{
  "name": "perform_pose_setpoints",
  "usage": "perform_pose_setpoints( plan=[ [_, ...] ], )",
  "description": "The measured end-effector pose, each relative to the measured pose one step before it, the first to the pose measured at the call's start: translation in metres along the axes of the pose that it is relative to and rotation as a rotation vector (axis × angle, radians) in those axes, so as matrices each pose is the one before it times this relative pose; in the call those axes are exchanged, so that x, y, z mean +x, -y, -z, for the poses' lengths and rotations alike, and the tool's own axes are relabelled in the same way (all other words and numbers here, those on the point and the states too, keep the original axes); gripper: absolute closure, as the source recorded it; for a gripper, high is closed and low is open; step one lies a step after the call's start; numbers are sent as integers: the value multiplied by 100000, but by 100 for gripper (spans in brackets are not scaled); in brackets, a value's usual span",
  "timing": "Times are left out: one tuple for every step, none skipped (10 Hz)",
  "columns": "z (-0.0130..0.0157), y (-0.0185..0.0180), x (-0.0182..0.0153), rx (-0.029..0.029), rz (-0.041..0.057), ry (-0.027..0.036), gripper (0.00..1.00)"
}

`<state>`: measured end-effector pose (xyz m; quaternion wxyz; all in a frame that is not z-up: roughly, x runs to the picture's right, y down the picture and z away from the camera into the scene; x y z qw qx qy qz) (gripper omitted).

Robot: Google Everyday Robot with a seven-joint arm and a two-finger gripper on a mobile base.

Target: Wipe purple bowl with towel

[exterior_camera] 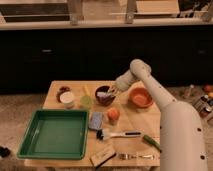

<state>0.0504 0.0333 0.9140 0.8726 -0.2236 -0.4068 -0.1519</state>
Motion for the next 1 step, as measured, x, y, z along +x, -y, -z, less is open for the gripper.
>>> perform_pose_setpoints(
  plan=[
    [75,271,179,680,287,-176,100]
  ],
)
